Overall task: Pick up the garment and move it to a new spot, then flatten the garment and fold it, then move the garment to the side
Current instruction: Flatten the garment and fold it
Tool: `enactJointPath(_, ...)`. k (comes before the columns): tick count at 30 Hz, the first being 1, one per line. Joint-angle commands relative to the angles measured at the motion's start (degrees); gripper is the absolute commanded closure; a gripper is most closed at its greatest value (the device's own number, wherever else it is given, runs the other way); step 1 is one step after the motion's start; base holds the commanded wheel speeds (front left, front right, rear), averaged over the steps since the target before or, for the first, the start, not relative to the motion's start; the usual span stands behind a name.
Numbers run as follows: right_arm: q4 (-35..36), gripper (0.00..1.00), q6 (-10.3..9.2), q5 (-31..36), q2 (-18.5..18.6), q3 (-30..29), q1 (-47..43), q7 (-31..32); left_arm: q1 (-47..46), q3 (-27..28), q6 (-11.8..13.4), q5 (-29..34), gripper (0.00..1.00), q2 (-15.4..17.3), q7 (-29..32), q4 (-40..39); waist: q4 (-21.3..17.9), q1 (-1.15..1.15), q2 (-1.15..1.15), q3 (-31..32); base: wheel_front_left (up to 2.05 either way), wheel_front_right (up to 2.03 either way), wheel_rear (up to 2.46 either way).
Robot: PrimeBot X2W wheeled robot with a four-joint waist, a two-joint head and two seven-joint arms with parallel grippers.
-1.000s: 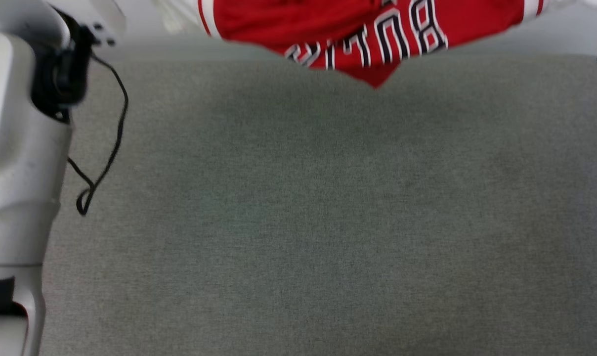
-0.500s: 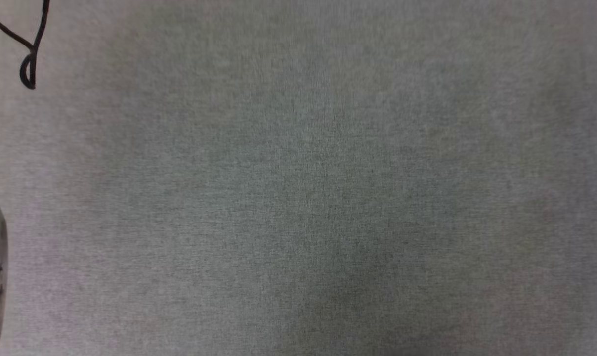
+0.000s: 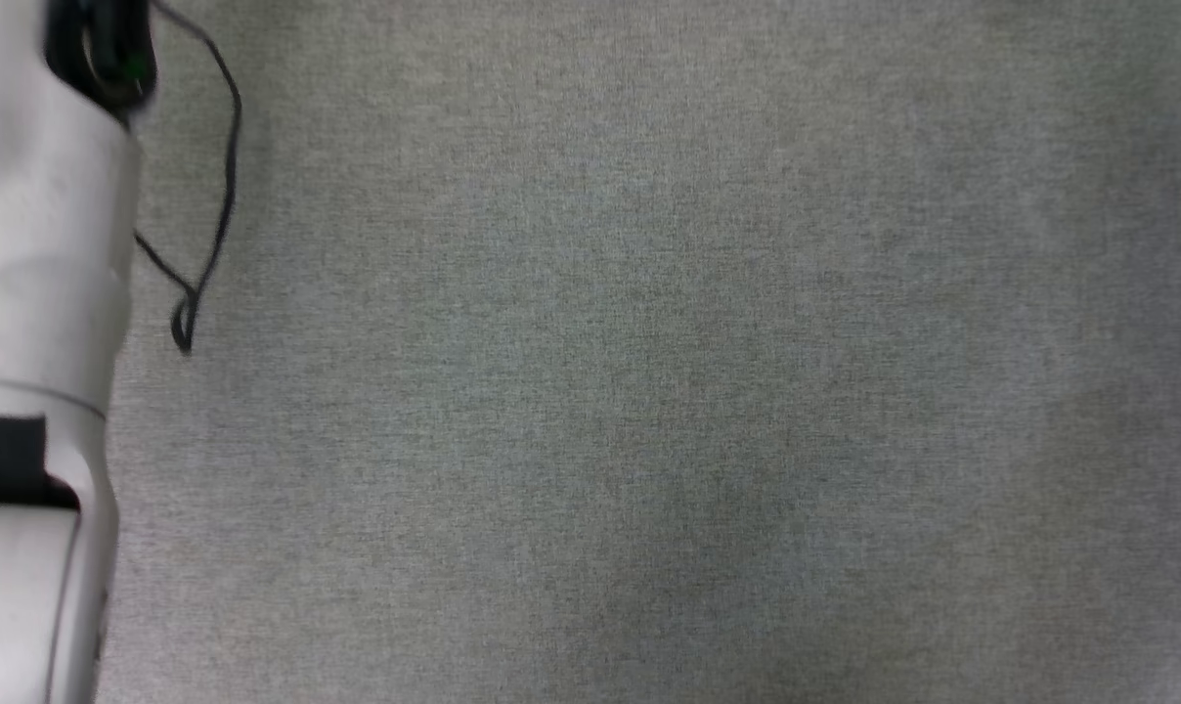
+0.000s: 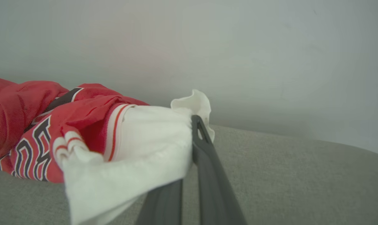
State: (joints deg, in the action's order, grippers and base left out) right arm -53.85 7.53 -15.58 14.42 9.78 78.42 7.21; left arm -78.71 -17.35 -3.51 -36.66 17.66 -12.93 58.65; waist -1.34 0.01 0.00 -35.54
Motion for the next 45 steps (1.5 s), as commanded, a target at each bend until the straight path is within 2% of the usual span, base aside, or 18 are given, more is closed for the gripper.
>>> enactJointPath(1, -0.6, 1.0, -0.08, -0.8, 0.3, 0.4, -1.8, -0.5, 1.8, 0.4, -0.4, -0.3, 1.0, 0.1, -0.5, 0.7, 0.1, -0.01, 0.0, 1.2, 0.0, 0.0, 0.0)
enactJointPath(5, -1.7, 1.0, -0.08, -4.6, 0.9, 2.5, -8.0, -2.1, 8.9, 1.9, -1.9, -2.2, 1.0, 0.6, -1.9, 2.1, 0.4, -0.01, 0.0, 5.8, 0.0, 0.0, 0.0)
enactJointPath(10, 1.2, 1.0, -0.08, -9.6, 2.3, 6.0, -17.8, -2.7, 19.7, 3.4, -2.8, -3.2, 1.0, 1.4, -2.3, 0.2, 0.4, -0.01, 0.0, 12.4, 0.0, 0.0, 0.0)
enactJointPath(17, 9.6, 1.0, -0.08, -14.9, 5.9, 10.2, -34.2, -1.1, 38.3, 6.5, -1.3, -3.4, 1.0, 1.7, -2.3, -8.3, 0.2, -0.01, 0.0, 22.6, 0.0, 0.0, 0.0)
enactJointPath(22, 16.3, 1.0, -0.09, -16.5, 7.9, 9.2, -46.4, 1.6, 52.2, 6.8, 1.5, -3.9, 1.0, 1.6, -1.4, -16.0, 0.2, -0.01, 0.0, 28.5, 0.0, 0.0, 0.0)
enactJointPath(26, 21.8, 1.0, -0.09, -16.4, 8.2, 6.1, -56.3, 4.1, 63.0, 6.5, 5.4, -4.2, 1.0, 2.4, 1.3, -23.8, 0.2, -0.01, 0.0, 31.9, 0.0, 0.0, 0.0)
enactJointPath(31, 28.6, 1.0, -0.09, -14.4, 6.3, 0.5, -68.4, 7.6, 75.3, 7.0, 10.8, -5.0, 1.0, 3.1, 5.6, -35.4, 0.1, -0.01, 0.0, 34.7, 0.0, 0.0, 0.0)
enactJointPath(36, 34.0, 1.0, -0.08, -11.1, 2.3, -5.0, -78.4, 11.0, 85.0, 6.3, 15.1, -5.3, 1.0, 2.8, 9.0, -44.4, -0.1, -0.01, 0.0, 36.1, 0.0, 0.0, 0.0)
enactJointPath(39, 35.7, 1.0, -0.08, -8.2, 0.2, -7.1, -82.3, 11.5, 88.1, 5.3, 16.6, -4.8, 1.0, 2.3, 9.9, -47.2, -0.1, -0.01, 0.0, 36.3, 0.0, 0.0, 0.0)
enactJointPath(43, 36.1, 1.0, -0.08, -5.5, -2.5, -8.6, -84.7, 10.6, 88.9, 4.2, 16.6, -4.6, 1.0, 1.5, 9.6, -48.3, -0.1, -0.01, 0.0, 36.6, 0.0, 0.0, 0.0)
enactJointPath(44, 36.0, 0.84, -0.08, -4.9, -3.1, -9.0, -84.8, 10.0, 88.7, 3.9, 16.5, -4.4, 1.0, 1.4, 9.6, -48.4, -0.1, -0.01, 0.0, 36.7, 0.0, 0.0, 0.0)
enactJointPath(45, 36.0, 0.51, -0.08, -4.3, -3.3, -9.3, -84.9, 9.3, 88.3, 3.6, 16.2, -4.4, 1.0, 1.3, 9.7, -48.5, 0.0, -0.01, 0.0, 36.9, 0.0, 0.0, 0.0)
